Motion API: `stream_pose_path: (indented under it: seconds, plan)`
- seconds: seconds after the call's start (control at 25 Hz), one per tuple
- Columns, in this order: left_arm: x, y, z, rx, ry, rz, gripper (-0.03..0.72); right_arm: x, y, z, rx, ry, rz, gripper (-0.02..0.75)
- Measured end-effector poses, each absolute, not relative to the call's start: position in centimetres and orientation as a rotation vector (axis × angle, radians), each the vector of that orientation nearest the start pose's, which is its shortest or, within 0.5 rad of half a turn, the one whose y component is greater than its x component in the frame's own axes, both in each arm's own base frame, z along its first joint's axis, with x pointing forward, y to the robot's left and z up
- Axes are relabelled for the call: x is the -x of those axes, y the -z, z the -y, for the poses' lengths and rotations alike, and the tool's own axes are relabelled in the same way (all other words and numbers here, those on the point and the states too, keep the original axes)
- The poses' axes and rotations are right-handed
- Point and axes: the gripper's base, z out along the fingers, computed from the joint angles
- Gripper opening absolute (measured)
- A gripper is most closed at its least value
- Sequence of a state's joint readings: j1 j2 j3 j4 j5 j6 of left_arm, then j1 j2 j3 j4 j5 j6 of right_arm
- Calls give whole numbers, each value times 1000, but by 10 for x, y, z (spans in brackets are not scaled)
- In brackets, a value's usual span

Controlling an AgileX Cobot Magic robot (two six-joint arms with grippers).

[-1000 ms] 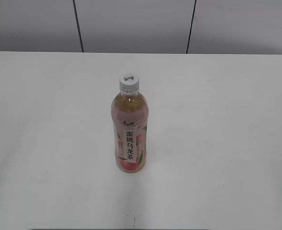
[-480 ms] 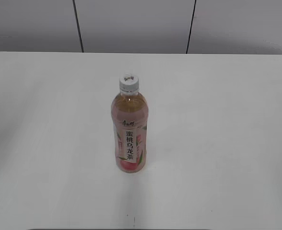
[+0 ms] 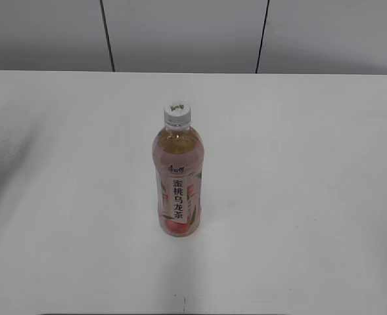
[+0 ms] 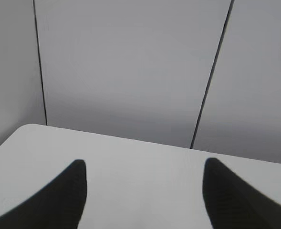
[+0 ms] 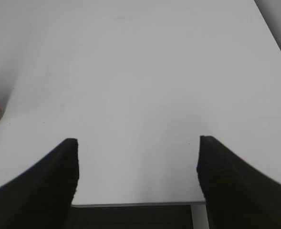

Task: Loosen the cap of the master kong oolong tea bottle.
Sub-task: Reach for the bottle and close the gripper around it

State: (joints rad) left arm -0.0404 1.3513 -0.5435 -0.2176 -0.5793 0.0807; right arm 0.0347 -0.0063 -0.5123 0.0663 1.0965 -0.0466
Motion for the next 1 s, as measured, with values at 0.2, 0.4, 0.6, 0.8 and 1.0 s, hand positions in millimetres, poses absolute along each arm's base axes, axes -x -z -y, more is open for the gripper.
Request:
stream_pose_path:
  seconds: [0.2,0.4,0.6,0.8,1.0]
  plan:
    - [-295,-203,21,-27,31,-1695,468,9,-278,-5,90,-72,-2058,586]
    - [-306,-162,40,-219,153,-1637,468,9,-278,-5,90,-72,-2058,586]
    - [-295,-149,55,-317,327,-1616,468,9,-278,-5,89,-72,-2058,586]
    - [-276,-140,69,-420,531,-1668,468,9,-278,-5,89,-72,-2058,586]
    - [-257,-134,88,-696,715,-1665,469,9,-278,-5,89,-72,-2058,586]
